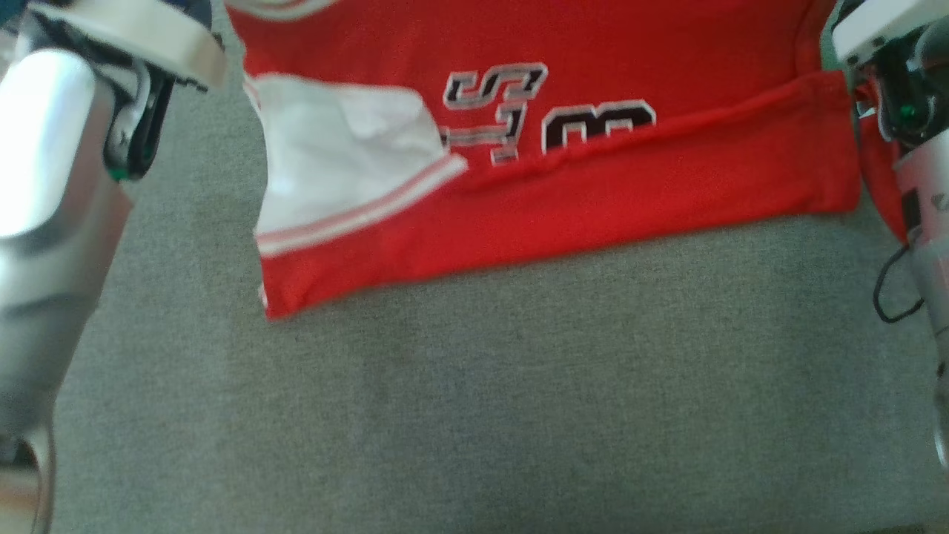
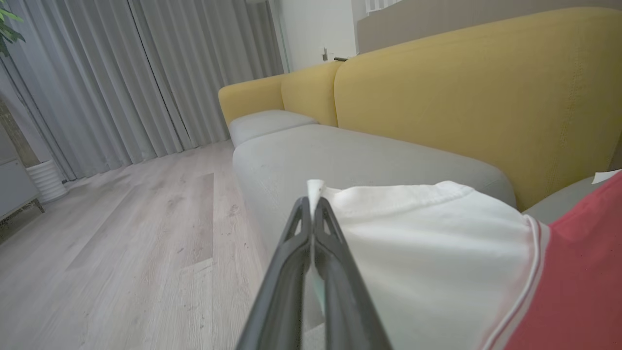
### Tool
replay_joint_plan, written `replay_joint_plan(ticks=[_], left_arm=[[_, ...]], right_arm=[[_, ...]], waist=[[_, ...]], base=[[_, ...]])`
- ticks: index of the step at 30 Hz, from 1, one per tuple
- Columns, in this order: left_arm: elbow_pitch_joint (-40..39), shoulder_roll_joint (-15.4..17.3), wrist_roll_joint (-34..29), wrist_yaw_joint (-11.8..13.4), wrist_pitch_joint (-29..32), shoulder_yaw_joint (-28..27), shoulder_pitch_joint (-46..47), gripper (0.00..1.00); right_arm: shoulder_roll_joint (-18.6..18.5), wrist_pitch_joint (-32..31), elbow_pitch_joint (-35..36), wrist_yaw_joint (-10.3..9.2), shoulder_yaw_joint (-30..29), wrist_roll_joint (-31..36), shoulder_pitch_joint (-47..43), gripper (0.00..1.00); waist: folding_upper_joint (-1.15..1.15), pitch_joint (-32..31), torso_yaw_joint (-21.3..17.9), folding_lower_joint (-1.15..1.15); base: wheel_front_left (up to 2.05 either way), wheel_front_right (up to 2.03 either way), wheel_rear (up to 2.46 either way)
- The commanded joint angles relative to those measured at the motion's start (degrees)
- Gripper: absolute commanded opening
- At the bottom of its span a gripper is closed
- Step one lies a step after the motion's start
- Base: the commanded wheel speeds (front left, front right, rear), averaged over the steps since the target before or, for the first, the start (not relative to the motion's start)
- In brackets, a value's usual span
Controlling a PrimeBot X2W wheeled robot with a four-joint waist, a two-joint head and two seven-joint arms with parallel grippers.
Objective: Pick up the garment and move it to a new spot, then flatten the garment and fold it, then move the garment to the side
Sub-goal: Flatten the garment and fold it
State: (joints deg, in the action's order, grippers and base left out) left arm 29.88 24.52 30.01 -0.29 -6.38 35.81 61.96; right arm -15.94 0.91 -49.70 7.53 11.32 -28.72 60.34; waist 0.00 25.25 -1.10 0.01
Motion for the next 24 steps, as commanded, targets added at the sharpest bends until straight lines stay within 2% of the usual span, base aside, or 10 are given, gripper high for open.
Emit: replay_joint_plan(ticks=[1, 7, 13, 18, 24], left_arm=[[0.09, 1.99, -0.65, -0.48, -1.52, -2.13, 3.46, 0.0], [6.9, -0.81, -0.82, -2.72, -5.09, -0.56, 4.22, 0.0], [8.2, -1.71, -0.36, -4.42, -6.32, 1.63, -0.27, 0.0], [5.51, -0.62, 1.09, -5.81, -4.09, 4.39, -6.6, 0.0], [-0.46, 3.68, 3.82, -6.38, 3.8, 7.15, -14.66, 0.0]], right_arm=[[0.19, 1.2, 1.58, -0.04, 0.45, -0.8, 2.34, 0.0], [-0.37, 1.55, -0.01, -0.04, 2.46, -4.26, 1.05, 0.0], [-3.77, -1.23, 0.24, -0.04, 5.98, -8.9, -4.24, 0.0], [-7.54, -3.78, 1.43, -0.04, 9.35, -12.43, -9.45, 0.0], [-12.44, -9.27, 5.13, -0.04, 15.4, -16.27, -15.07, 0.0]], waist=[[0.0, -0.08, 0.02, -0.01], [0.0, -1.12, 0.87, -0.01], [0.0, -3.53, 2.83, -0.01], [0.0, -5.93, 4.1, -0.01], [0.0, -8.14, 4.95, -0.01]], base=[[0.0, 0.0, 0.0], [0.0, 0.0, 0.0], [0.0, 0.0, 0.0], [0.0, 0.0, 0.0], [0.0, 0.0, 0.0]])
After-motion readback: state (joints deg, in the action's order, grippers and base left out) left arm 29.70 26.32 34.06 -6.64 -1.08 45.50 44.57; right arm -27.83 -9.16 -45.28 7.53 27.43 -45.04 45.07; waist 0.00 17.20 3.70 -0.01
